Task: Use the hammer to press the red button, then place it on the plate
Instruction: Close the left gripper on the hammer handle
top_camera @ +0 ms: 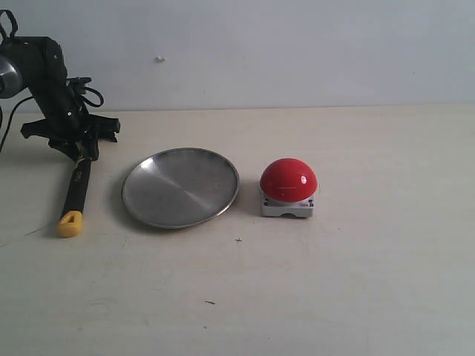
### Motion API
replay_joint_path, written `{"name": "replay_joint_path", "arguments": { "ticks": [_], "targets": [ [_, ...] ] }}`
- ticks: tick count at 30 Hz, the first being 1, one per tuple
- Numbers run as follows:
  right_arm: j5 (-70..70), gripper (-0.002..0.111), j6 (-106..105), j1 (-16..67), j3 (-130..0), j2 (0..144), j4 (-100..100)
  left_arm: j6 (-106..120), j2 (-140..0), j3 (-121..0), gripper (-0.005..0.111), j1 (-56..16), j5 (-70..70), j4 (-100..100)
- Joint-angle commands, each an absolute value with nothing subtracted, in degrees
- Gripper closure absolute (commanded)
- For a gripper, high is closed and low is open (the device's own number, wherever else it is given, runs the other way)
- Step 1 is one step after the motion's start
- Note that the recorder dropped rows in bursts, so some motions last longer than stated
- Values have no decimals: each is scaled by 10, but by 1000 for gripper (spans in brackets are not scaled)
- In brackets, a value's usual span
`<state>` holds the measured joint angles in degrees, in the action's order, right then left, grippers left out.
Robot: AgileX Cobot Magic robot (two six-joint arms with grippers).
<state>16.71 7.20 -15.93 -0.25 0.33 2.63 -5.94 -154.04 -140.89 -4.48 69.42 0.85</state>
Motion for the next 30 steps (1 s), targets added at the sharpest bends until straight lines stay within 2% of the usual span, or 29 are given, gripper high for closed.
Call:
{"name": "replay_joint_path", "arguments": {
  "ticks": [1,4,5,20,30],
  "targets": [
    [162,108,73,-163,0,0,29,-60,-1546,-1411,84,-46,700,16],
    [162,108,73,-163,0,0,29,-49,-1546,-1411,98,-46,700,16],
    [162,108,73,-163,0,0,29,-46,-1546,-1411,107,-46,690,16],
    [162,108,73,-163,0,0,29,-45,-1518,-1411,107,-46,551,16],
    [162,108,73,-163,0,0,29,-45,-1495,-1411,107,-46,547,16]
  ]
}}
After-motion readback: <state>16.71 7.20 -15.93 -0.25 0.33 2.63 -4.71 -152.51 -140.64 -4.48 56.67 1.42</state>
